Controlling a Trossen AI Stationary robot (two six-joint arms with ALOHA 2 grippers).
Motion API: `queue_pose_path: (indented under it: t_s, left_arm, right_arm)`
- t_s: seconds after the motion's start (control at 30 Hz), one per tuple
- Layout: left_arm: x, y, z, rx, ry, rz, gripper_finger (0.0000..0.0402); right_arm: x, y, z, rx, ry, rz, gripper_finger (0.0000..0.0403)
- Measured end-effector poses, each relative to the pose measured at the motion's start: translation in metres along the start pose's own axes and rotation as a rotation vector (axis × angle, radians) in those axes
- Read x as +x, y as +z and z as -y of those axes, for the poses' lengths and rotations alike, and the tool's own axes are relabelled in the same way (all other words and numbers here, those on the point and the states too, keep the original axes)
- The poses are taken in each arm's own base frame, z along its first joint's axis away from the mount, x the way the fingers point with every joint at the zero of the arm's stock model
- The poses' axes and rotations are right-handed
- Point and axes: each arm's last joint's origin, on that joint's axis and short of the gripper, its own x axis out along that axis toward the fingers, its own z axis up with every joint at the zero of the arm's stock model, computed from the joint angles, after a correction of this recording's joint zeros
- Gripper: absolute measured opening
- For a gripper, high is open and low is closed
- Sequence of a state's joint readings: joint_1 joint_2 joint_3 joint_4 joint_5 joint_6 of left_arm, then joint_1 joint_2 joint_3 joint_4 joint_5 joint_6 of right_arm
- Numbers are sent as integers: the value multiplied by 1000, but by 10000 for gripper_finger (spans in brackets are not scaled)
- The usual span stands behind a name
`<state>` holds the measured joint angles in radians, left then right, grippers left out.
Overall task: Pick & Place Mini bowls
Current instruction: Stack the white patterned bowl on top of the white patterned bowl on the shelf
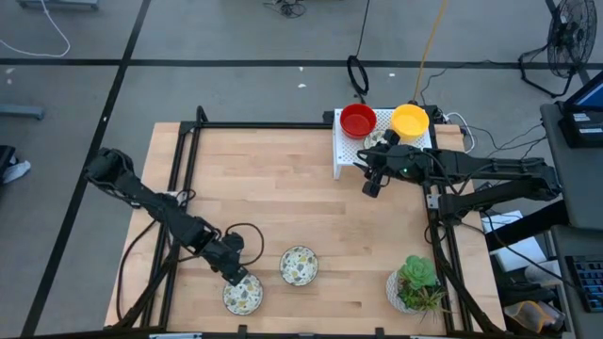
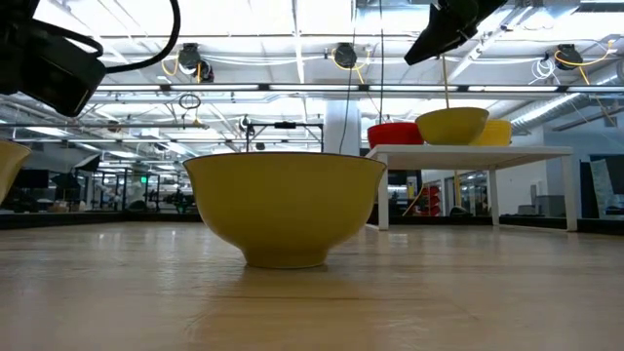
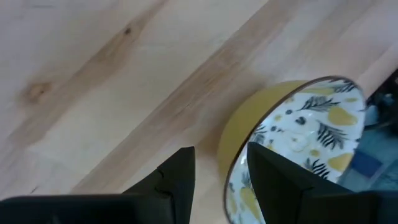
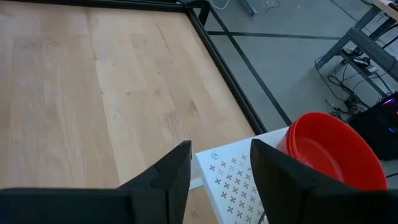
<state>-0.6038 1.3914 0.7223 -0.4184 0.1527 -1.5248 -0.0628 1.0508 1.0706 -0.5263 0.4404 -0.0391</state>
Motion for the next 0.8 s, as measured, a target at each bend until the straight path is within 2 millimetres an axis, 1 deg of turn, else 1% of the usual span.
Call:
queue_pose_path:
  t_s: [0.27,0.4,0.5,0.67,0.73,0.8]
  left_arm:
    - [9,0,-2,9,11,15,147]
    - [16,1,1,61,-8,10,140]
    - [19,2,5,105,-42,12,110]
    - [19,5,8,143,-74,20,25]
    - [18,9,9,135,-85,32,13]
    - [17,14,9,132,-94,41,16]
  right_arm:
    - [0,0,0,-2,0,-1,155]
    - [0,0,0,-3,0,-1,155]
    - [0,0,0,-4,0,-1,155]
    - [0,0,0,-3,-1,-2,155]
    - [0,0,0,-3,0,-2,155]
    - [0,0,0,-3,0,-1,155]
